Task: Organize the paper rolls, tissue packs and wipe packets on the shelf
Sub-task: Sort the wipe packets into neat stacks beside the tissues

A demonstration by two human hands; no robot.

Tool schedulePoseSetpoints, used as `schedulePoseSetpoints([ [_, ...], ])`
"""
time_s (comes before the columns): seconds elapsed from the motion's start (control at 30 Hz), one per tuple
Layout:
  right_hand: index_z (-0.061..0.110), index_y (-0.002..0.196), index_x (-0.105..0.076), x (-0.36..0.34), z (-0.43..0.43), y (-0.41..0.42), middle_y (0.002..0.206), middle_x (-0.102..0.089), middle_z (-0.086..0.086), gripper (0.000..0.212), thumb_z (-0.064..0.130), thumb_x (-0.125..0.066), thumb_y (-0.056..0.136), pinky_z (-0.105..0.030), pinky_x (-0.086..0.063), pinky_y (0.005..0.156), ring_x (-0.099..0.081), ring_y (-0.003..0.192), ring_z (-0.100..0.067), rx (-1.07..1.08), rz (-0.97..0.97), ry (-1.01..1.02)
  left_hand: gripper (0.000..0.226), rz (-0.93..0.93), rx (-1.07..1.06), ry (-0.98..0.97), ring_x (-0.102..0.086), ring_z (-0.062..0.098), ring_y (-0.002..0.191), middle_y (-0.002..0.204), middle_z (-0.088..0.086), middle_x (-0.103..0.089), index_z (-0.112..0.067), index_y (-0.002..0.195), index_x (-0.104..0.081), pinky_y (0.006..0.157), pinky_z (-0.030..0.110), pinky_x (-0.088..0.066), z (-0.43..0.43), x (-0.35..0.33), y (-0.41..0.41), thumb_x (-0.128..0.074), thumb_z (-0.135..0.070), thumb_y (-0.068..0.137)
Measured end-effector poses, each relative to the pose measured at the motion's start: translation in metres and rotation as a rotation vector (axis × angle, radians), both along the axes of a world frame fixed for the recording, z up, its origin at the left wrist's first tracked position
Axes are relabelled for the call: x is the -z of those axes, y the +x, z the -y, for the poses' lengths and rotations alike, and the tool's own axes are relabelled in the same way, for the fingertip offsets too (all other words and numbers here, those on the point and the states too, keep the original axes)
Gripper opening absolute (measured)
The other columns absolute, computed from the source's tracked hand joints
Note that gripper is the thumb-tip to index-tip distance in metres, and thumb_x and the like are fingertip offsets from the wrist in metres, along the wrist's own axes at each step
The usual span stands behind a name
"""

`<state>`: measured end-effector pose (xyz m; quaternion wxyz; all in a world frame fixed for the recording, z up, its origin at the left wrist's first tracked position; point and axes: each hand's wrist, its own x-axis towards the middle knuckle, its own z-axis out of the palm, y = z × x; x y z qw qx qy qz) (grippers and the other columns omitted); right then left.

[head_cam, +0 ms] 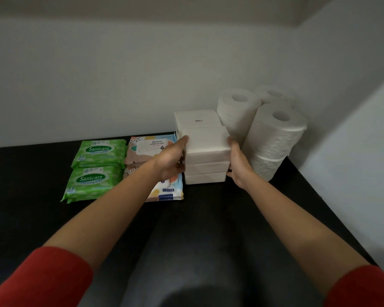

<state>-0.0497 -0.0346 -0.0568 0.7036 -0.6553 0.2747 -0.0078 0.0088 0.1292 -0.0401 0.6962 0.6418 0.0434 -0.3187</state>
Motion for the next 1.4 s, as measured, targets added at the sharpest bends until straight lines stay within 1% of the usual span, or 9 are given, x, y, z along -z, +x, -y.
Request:
schedulePoseSetpoints([
  [0.07,0.017,0.146,-0.031,-0.0016,-0.0005,-0.0003,0.143,-0.046,-0.009,0.077,0.068,-0.034,0.089,-0.048,-0.030,0.112,-0.042,0.132,-0.026,-0.004,0.003,-0.006,0.052,-0.008,0.011,-0.008,-0.058,0.029,0.108,0.126,0.016,-0.055,-0.011,0.137,-0.036,0.069,0.033,-0.051,0.0002,-0.0013,-0.0014,-0.042,-0.044,0.098],
  [0.23,0.018,0.147,-0.031,-0.0013,-0.0007,-0.0002,0.144,-0.045,-0.008,0.079,0.070,-0.035,0.087,-0.049,-0.030,0.112,-0.043,0.132,-0.026,0.001,-0.003,-0.016,0.049,-0.006,0.015,-0.008,-0.055,0.029,0.114,0.128,0.015,-0.054,-0.012,0.138,-0.035,0.081,0.037,-0.048,0.0005,-0.0015,-0.0018,-0.039,-0.043,0.099],
  [0.37,0.017,0.143,-0.037,-0.0016,0.0006,-0.0022,0.138,-0.051,-0.006,0.071,0.065,-0.036,0.090,-0.046,-0.032,0.111,-0.046,0.128,-0.024,-0.003,0.018,0.012,0.050,0.006,0.029,0.012,-0.057,0.029,0.110,0.126,0.016,-0.056,-0.012,0.136,-0.038,0.071,0.033,-0.051,-0.0003,-0.0025,-0.0026,-0.041,-0.045,0.098],
  [0.57,0.021,0.140,-0.040,-0.0013,0.0017,-0.0024,0.134,-0.054,-0.004,0.066,0.065,-0.036,0.090,-0.046,-0.032,0.111,-0.049,0.124,-0.022,-0.020,0.036,0.046,0.053,0.026,0.025,0.025,-0.056,0.030,0.111,0.126,0.016,-0.055,-0.011,0.136,-0.038,0.081,0.039,-0.049,0.0005,-0.0021,-0.0021,-0.041,-0.047,0.097],
  [0.83,0.022,0.132,-0.045,-0.0008,0.0033,-0.0041,0.125,-0.059,-0.005,0.053,0.057,-0.038,0.093,-0.037,-0.041,0.095,-0.055,0.112,-0.020,-0.025,0.047,0.083,0.056,0.012,0.018,0.003,-0.056,0.029,0.112,0.127,0.014,-0.055,-0.013,0.140,-0.034,0.080,0.038,-0.051,0.0002,-0.0029,-0.0041,-0.041,-0.048,0.097],
  [1.0,0.024,0.121,-0.046,-0.0017,0.0035,-0.0039,0.108,-0.061,-0.001,0.041,0.054,-0.037,0.095,-0.034,-0.040,0.088,-0.056,0.097,-0.015,-0.023,0.056,0.095,0.054,0.018,0.015,0.007,-0.059,0.025,0.096,0.120,0.013,-0.056,-0.014,0.137,-0.036,0.068,0.034,-0.052,0.0008,-0.0035,-0.0056,-0.041,-0.048,0.097],
  [1.17,0.021,0.137,-0.042,0.0009,0.0016,-0.0032,0.129,-0.057,-0.006,0.058,0.058,-0.038,0.093,-0.040,-0.038,0.106,-0.052,0.119,-0.021,-0.027,0.061,0.090,0.057,-0.017,0.010,-0.005,-0.057,0.027,0.100,0.111,0.014,-0.056,-0.015,0.135,-0.038,0.076,0.039,-0.051,0.0010,-0.0003,-0.0066,-0.044,-0.053,0.093],
  [1.3,0.019,0.137,-0.042,0.0009,0.0008,-0.0034,0.130,-0.057,-0.007,0.060,0.059,-0.037,0.093,-0.041,-0.037,0.108,-0.051,0.121,-0.023,-0.024,0.050,0.082,0.062,-0.019,0.040,0.010,-0.058,0.027,0.099,0.114,0.016,-0.057,-0.012,0.135,-0.040,0.072,0.035,-0.050,-0.0009,0.0010,-0.0060,-0.043,-0.057,0.092],
  [1.4,0.020,0.135,-0.043,-0.0003,0.0007,-0.0043,0.129,-0.057,-0.007,0.058,0.059,-0.036,0.093,-0.040,-0.037,0.107,-0.052,0.120,-0.022,-0.034,0.054,0.081,0.065,-0.013,0.048,0.022,-0.058,0.028,0.102,0.116,0.017,-0.057,-0.011,0.136,-0.039,0.079,0.037,-0.050,-0.0029,0.0023,-0.0035,-0.044,-0.058,0.091],
])
